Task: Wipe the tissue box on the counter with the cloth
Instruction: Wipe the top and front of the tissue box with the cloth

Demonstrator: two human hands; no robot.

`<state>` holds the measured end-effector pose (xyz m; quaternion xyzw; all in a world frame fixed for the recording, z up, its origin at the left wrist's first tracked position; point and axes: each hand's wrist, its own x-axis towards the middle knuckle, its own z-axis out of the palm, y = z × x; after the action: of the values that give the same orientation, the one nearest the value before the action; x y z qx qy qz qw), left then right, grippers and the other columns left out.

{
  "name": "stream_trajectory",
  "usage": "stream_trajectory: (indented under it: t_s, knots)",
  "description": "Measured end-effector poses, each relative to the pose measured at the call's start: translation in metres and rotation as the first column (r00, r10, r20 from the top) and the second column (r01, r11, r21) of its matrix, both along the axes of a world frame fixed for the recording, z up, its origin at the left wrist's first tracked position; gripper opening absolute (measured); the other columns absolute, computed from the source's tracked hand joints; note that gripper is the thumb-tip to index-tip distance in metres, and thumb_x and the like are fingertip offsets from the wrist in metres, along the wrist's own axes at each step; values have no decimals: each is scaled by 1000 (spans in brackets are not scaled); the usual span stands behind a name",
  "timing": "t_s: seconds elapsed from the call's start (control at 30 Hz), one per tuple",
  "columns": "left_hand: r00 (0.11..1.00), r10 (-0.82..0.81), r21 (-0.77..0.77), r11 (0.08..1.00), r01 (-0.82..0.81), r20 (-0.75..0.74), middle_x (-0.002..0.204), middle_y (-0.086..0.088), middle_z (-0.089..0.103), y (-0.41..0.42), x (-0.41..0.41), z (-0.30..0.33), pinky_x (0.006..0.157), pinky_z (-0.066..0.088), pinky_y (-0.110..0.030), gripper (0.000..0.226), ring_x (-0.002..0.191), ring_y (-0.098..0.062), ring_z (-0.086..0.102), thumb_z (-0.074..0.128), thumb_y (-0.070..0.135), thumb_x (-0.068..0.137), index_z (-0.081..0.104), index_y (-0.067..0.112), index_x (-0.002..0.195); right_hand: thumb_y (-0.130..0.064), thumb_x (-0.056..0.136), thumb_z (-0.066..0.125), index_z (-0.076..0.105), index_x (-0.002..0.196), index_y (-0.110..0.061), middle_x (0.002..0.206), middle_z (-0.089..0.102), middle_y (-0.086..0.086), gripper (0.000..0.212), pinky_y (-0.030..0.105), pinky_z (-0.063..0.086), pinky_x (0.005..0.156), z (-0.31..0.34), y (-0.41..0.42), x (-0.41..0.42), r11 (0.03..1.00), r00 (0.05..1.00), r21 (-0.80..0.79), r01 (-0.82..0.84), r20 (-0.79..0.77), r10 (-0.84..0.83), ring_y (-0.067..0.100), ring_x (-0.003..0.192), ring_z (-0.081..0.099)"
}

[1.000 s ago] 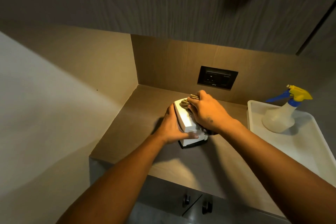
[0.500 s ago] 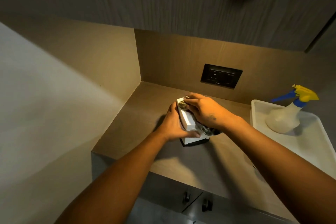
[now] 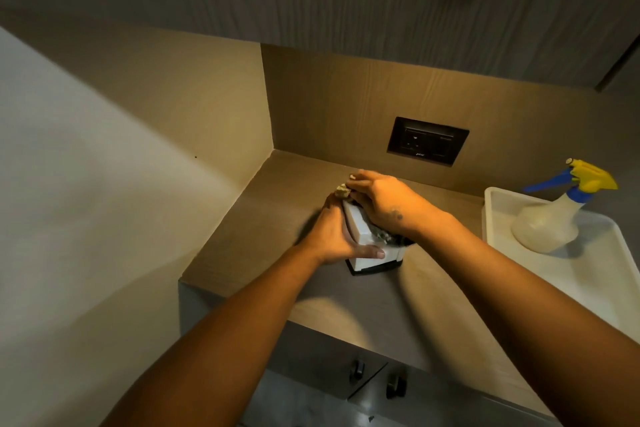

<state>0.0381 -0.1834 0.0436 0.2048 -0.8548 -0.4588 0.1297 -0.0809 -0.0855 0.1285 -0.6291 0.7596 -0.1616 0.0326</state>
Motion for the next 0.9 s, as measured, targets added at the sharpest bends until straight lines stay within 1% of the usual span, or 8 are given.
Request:
stream_trajectory:
  t_s: [0.13,0.33,0.4,0.57,0.63,0.73,0.83,0.9]
  knots:
    - [997,32,27,999,-31,-65,151,0,43,1,1,-3,112,43,-31,137,138,-13,45,97,55,43,25,16,153,-29,100,45,56,134,-16,144,48,5,37,18,25,99,-6,36,6,999,998,-15,-49,-31,48,22,129,44]
    - [998,36,10,999,-37,41,158,-2,33,0,-1,-1,115,42,-46,149,143,-21,38,96,65,40,14,23,157,-30,100,44,50,139,-20,149,43,2,40,29,32,104,-10,53,-25,990,990,5,141,-9,-141,24,134,41]
    - [998,42,22,999,-44,50,159,-3,32,0,-1,0,116,42,-48,149,144,-22,38,96,64,40,13,23,157,-30,100,44,50,138,-19,147,45,3,40,33,35,103,-12,49,-26,988,988,13,155,-13,-155,25,133,42]
    - [998,45,14,999,-46,33,156,-2,36,1,2,0,114,43,-43,151,141,-20,42,95,68,36,15,22,156,-30,101,43,51,138,-17,148,43,3,40,34,36,103,-10,39,-7,997,997,-5,79,-15,-79,24,132,42]
    - [999,45,65,997,-45,1,152,-2,41,2,2,-2,111,47,-43,147,138,-19,46,96,60,36,17,21,154,-27,100,45,50,138,-17,150,40,4,40,31,29,108,-12,36,7,1000,1000,-9,25,-13,-25,23,137,35]
    - [1000,26,143,989,-26,1,151,-4,41,2,3,-2,110,48,-43,144,138,-23,47,95,52,38,16,20,154,-21,94,57,47,140,-18,151,38,6,47,26,21,105,-21,44,22,998,997,-33,-46,-64,44,24,141,30]
    - [999,35,55,998,-37,29,152,-3,41,2,4,0,107,47,-37,146,138,-22,46,94,64,36,18,22,153,-18,91,63,42,143,-22,154,35,6,56,31,23,108,-29,67,16,998,994,-34,-53,-94,50,25,142,28]
    - [999,33,26,999,-34,30,153,-1,39,1,4,1,111,47,-42,148,139,-20,44,96,67,36,18,23,154,-16,93,60,39,145,-21,155,32,5,56,40,30,112,-31,83,3,999,997,-36,-12,-75,9,25,143,27]
